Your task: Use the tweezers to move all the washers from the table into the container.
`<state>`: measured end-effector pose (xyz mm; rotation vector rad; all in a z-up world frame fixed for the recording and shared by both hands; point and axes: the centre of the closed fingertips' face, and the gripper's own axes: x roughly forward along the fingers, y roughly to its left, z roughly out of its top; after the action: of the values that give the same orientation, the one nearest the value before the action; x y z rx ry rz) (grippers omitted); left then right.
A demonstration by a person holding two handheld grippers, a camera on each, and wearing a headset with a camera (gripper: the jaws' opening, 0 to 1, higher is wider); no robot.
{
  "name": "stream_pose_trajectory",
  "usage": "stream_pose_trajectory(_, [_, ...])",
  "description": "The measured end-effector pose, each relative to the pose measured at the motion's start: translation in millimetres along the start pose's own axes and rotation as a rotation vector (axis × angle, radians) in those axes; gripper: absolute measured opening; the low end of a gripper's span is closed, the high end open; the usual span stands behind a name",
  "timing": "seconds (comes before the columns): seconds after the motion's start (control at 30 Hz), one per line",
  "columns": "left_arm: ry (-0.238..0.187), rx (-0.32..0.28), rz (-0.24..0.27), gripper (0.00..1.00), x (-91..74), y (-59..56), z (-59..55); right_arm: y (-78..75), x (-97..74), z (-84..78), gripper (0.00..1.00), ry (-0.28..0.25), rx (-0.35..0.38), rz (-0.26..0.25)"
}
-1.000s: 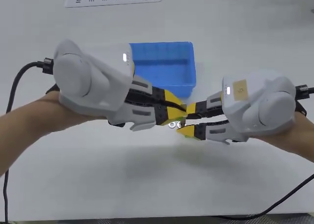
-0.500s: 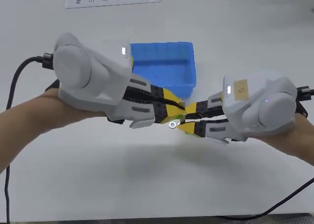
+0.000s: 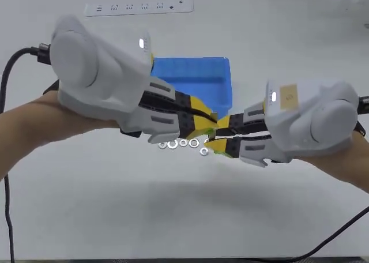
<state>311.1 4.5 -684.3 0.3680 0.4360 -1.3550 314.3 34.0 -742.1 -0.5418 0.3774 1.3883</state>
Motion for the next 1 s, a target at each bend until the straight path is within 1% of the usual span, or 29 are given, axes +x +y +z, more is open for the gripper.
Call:
stream_pose_trajectory(0.07, [-0.009,0.009,0.009,0.07,-4.7,1.5,5.7,-2.4,-1.6,5.5,0.1,-0.005,-0.006,-0.006])
stream_pose_trajectory(0.17, [-0.012,0.019,0.014,0.07,-11.6,3.2,12.0,-5.7,-3.7,14.3,0.1,-0.013,-0.019,-0.014])
stream_pose_trajectory(0.3, [-0.015,0.009,0.022,0.07,-21.2,6.8,21.3,-10.4,-7.3,27.6,0.1,-0.028,-0.036,-0.025])
stream_pose_trajectory(0.5, [-0.026,0.04,0.04,0.07,-33.8,12.3,32.8,-18.6,-10.2,45.2,0.1,-0.037,-0.072,-0.036])
stream_pose_trajectory(0.67, [-0.04,0.043,0.062,0.07,-43.7,23.2,41.6,-30.8,-10.1,58.8,0.1,-0.053,-0.086,-0.045])
stream_pose_trajectory(0.73, [-0.044,0.055,0.07,0.07,-46.1,27.1,43.5,-35.6,-9.2,62.2,0.1,-0.056,-0.096,-0.051])
stream_pose_trajectory(0.83, [-0.052,0.065,0.086,0.07,-49.3,40.6,44.9,-46.5,-6.0,67.1,0.1,-0.061,-0.105,-0.064])
stream_pose_trajectory(0.97, [-0.055,0.073,0.099,0.07,-51.3,52.1,44.7,-60.3,-0.3,70.0,0.1,-0.057,-0.123,-0.074])
stream_pose_trajectory(1.0, [-0.058,0.075,0.104,0.07,-51.6,58.1,43.5,-63.7,0.8,69.9,0.1,-0.055,-0.126,-0.077])
